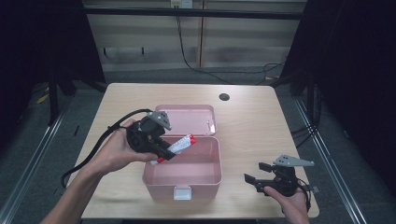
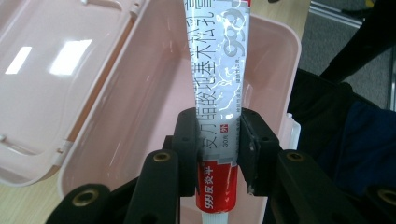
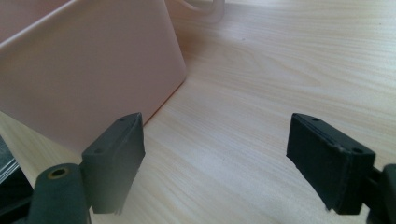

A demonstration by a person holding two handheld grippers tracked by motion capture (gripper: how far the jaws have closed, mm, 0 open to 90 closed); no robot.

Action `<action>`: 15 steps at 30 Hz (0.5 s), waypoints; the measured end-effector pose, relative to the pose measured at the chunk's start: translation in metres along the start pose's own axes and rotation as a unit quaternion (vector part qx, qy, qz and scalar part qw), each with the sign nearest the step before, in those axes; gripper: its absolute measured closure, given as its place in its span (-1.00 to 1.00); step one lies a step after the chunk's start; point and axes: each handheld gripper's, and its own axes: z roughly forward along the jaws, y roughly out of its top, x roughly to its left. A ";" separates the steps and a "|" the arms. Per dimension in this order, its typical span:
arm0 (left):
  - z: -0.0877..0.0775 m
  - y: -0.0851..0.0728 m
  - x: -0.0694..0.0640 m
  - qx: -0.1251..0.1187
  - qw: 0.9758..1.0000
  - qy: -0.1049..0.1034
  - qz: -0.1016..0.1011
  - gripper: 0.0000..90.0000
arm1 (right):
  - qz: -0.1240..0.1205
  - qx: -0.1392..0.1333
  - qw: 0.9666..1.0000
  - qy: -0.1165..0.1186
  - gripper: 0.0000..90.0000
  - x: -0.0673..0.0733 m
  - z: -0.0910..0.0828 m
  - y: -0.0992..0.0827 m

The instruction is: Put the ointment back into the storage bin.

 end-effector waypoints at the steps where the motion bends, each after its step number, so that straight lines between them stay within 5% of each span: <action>1: 0.000 0.000 0.000 0.000 1.000 0.000 0.000 0.56 | 0.000 0.000 1.000 0.000 -0.59 0.000 0.000 0.000; 15: 0.024 0.012 -0.010 0.024 0.999 -0.018 0.012 0.56 | -0.005 -0.011 1.000 0.004 -0.64 0.002 -0.001 0.001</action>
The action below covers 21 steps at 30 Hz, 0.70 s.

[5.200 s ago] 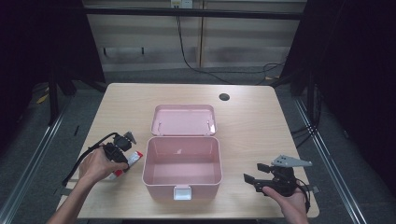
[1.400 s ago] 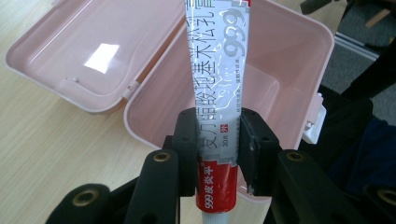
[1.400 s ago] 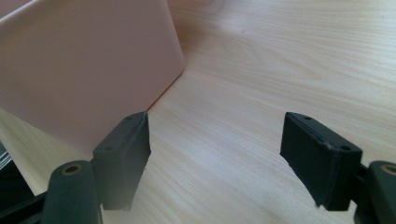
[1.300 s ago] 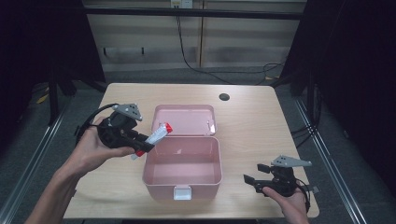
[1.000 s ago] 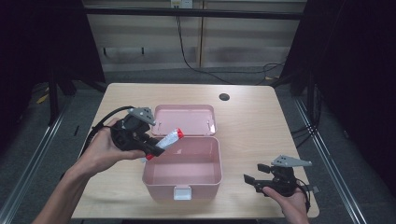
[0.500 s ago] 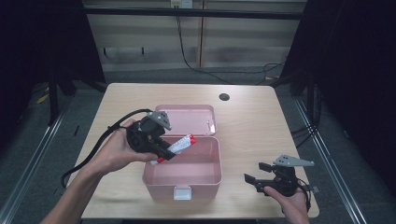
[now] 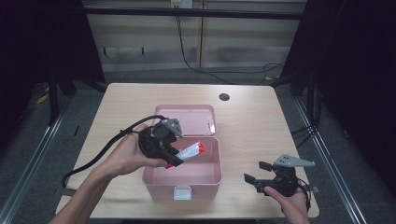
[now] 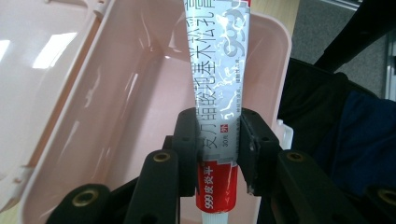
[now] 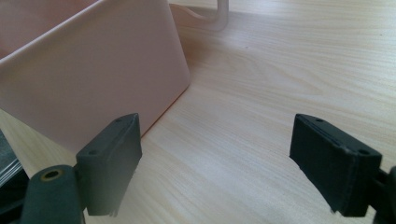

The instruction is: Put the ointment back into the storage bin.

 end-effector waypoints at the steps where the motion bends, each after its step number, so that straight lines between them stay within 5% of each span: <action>1: 0.004 0.001 0.000 0.007 1.000 0.000 0.002 0.56 | 0.000 0.000 1.000 0.000 -0.64 0.000 0.000 0.000; 10: 0.030 0.005 0.001 0.042 0.999 -0.014 0.014 0.56 | -0.002 0.002 1.000 0.006 -0.66 0.000 0.000 0.000; 21: 0.041 0.004 0.001 0.053 0.998 -0.031 0.013 0.56 | -0.003 0.001 1.000 0.007 -0.66 0.000 0.000 -0.001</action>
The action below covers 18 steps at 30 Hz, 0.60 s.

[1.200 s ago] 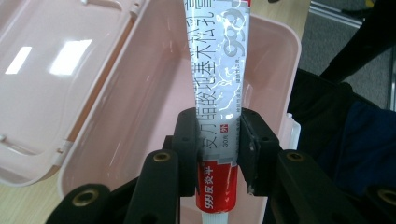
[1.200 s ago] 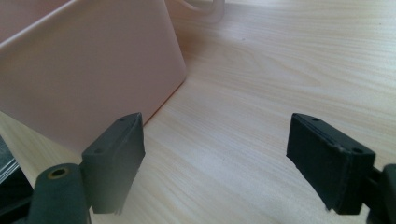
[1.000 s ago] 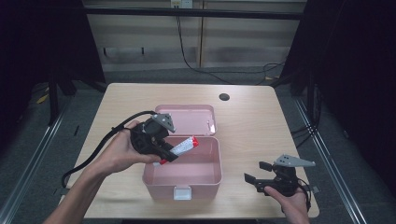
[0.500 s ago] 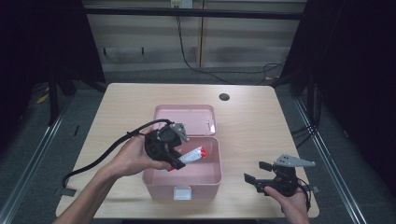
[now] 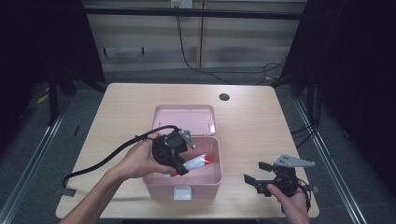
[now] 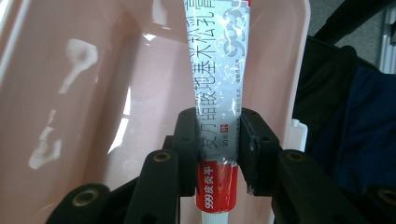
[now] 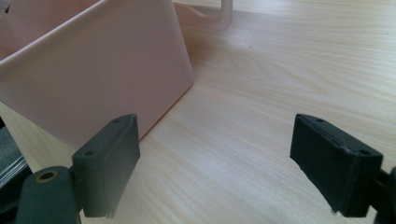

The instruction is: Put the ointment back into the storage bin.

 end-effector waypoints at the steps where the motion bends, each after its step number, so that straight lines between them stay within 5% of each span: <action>1: 0.002 0.000 0.000 -0.002 1.000 0.001 -0.002 0.56 | 0.002 0.000 1.000 0.001 -0.66 0.000 0.000 0.000; 18: 0.024 -0.006 0.014 0.015 1.000 -0.014 -0.017 0.56 | 0.002 0.008 1.000 0.004 -0.66 0.000 0.002 0.000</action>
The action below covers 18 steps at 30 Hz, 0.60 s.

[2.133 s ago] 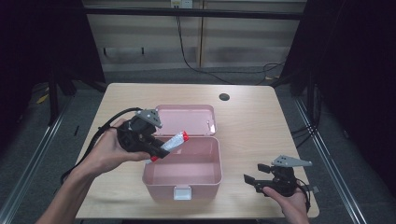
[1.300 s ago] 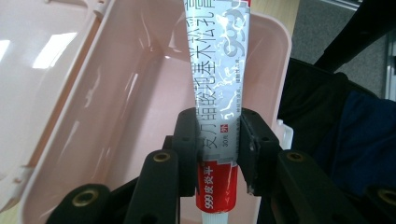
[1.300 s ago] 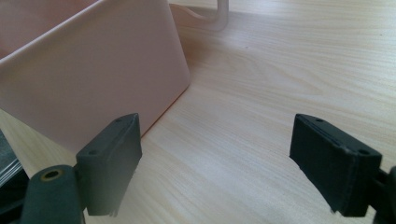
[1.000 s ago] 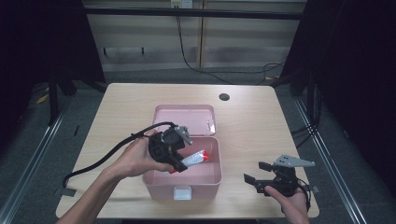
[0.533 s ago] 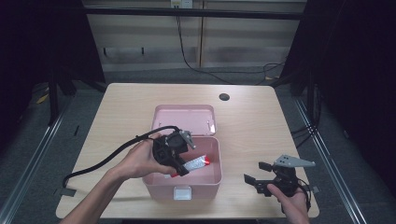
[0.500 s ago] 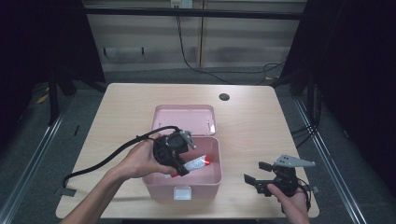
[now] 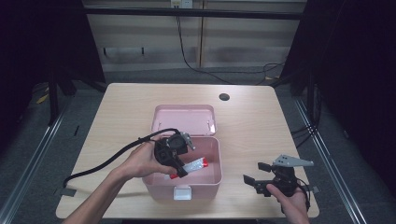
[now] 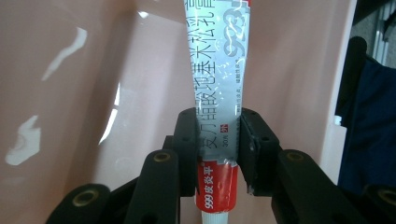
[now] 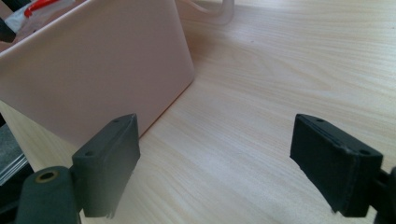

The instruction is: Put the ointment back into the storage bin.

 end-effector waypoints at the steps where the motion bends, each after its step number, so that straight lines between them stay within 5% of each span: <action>1: 0.000 0.000 0.000 0.000 1.000 0.000 0.000 0.56 | 0.000 0.000 1.000 0.000 -0.66 0.000 0.000 0.000; 11: 0.021 0.010 -0.002 0.019 1.000 -0.008 0.015 0.56 | 0.002 0.000 1.000 -0.002 -0.66 0.000 0.000 0.000; 18: 0.035 0.015 0.006 0.030 0.999 -0.019 0.004 0.56 | 0.002 0.002 1.000 -0.004 -0.66 -0.001 0.000 0.000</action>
